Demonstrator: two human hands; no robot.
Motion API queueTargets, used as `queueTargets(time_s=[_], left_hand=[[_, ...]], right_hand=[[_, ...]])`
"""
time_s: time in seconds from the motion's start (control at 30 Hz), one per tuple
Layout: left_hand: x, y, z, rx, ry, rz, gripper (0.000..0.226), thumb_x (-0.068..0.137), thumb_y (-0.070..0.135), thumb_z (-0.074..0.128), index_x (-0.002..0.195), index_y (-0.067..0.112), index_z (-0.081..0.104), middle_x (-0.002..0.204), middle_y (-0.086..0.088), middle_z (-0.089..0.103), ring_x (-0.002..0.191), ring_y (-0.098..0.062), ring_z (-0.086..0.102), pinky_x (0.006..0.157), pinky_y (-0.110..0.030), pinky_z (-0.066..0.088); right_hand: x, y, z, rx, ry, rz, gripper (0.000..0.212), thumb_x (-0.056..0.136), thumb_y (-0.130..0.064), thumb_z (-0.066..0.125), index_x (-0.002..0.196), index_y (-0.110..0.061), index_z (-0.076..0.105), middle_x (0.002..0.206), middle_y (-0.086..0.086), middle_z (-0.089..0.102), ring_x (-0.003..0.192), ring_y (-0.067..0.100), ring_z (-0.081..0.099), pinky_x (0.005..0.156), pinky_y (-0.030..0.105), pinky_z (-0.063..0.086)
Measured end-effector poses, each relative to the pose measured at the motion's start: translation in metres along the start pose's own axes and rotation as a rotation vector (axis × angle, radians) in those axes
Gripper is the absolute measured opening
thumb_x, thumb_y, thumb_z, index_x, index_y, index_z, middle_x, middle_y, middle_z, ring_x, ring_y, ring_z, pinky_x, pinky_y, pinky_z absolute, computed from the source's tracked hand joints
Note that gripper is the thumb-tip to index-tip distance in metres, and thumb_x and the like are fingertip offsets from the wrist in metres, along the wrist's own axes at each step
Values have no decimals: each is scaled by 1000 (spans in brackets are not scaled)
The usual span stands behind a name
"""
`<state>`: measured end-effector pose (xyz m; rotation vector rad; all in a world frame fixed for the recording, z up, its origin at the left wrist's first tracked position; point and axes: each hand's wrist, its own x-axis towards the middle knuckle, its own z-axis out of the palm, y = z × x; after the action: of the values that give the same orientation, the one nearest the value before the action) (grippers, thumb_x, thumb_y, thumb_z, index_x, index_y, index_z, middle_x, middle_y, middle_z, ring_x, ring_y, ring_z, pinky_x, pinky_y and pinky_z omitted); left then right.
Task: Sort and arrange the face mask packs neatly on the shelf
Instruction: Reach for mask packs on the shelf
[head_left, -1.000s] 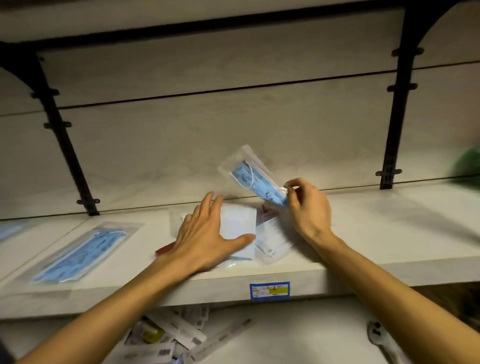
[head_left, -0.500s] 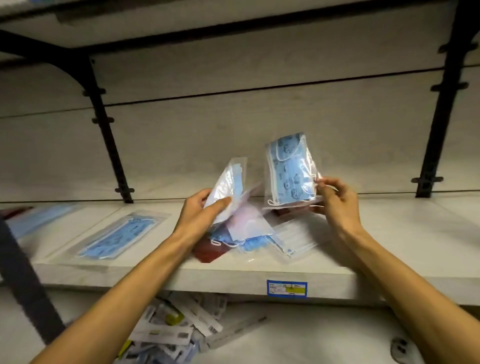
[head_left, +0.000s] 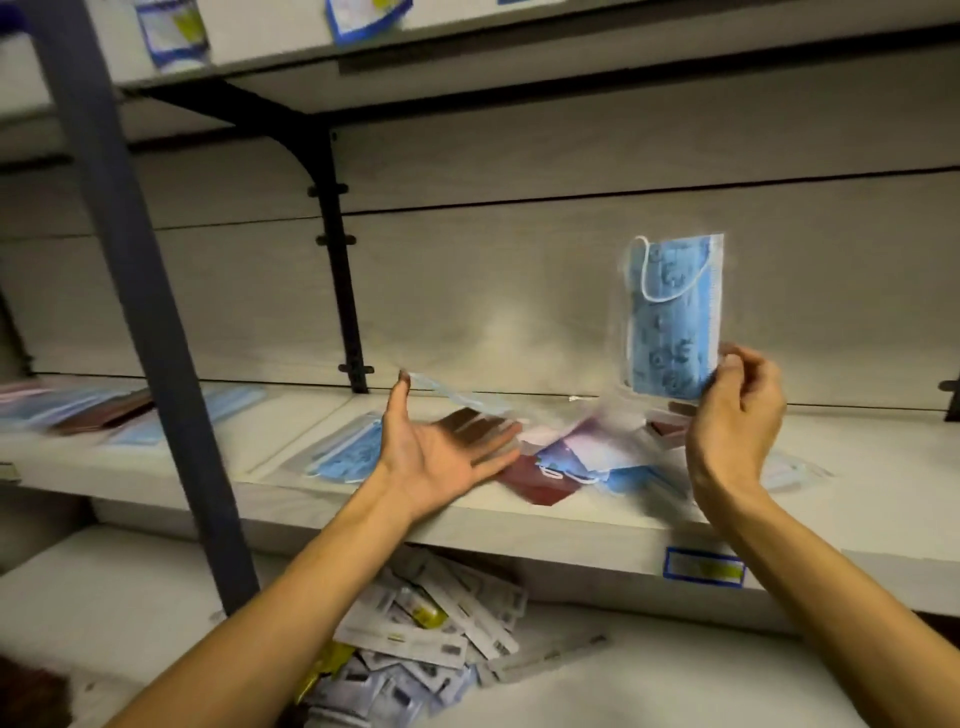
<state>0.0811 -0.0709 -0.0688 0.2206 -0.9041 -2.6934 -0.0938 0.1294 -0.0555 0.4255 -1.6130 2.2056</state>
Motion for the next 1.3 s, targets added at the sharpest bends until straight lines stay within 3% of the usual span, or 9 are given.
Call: queueTargets(time_s=[0.1,0.23,0.3,0.43,0.53,0.67,1.0,1.17,1.3], left_hand=[[-9,8,-7,-17,5,-41,117,67,94,50,145,7,47,139,-28,57,132,-47,52,115,-61,33],[-28,18,-7,12,10,-84,113,69,90,56,139,2,48,137,-31,57,128,-50,54,112,-65,35],[-41,19,0,98,48,-82,87,81,66,65,136,-1,54,133,-27,62,125,-43,59,109,-58,43],[-72,22,-6,350,162,90,38,90,11,64,126,1,63,106,-20,70,84,-30,70,68,-35,63],[-103,39,-32,495,150,208,34,89,3,64,123,4,65,110,-21,72,92,-32,69,82,-41,60],[-148,72,-74,662,264,382,32,88,0,67,117,15,66,99,-7,77,79,-20,75,63,-30,60],[-187,111,-130,745,344,349,41,91,23,71,129,21,55,115,-4,68,104,-22,63,102,-40,52],[-184,115,-148,887,377,447,35,90,17,73,121,22,57,109,-1,69,95,-16,66,68,-19,55],[-187,126,-166,990,457,649,28,87,1,72,101,23,62,96,4,68,79,-3,66,58,-11,51]], right_hand=[[-18,-3,5,10,34,-32,28,100,-47,45,107,-24,58,93,-10,62,78,-6,58,73,27,51],[-44,-9,9,84,-18,31,35,97,-53,54,114,-23,56,107,-2,64,100,11,66,77,32,60],[-57,-17,12,141,-31,46,29,96,-45,61,115,-23,56,108,0,61,102,20,68,71,35,63],[-97,-37,31,186,-54,73,14,94,-29,66,104,-26,58,105,12,63,96,25,71,68,41,63],[-135,-48,53,260,-84,121,14,91,-20,64,104,-17,58,89,2,66,76,16,71,64,45,63],[-181,-53,86,288,-225,225,26,97,-19,59,119,-7,55,93,6,69,80,32,74,60,44,62],[-210,-30,159,-24,-553,347,10,95,-9,60,102,-7,66,96,10,72,79,21,73,52,25,56],[-205,-13,173,-232,-608,258,7,96,-15,64,96,-22,67,105,8,73,84,15,70,53,21,55],[-194,-5,187,-523,-622,122,26,91,-25,69,115,-16,70,108,6,74,94,23,71,85,45,60]])
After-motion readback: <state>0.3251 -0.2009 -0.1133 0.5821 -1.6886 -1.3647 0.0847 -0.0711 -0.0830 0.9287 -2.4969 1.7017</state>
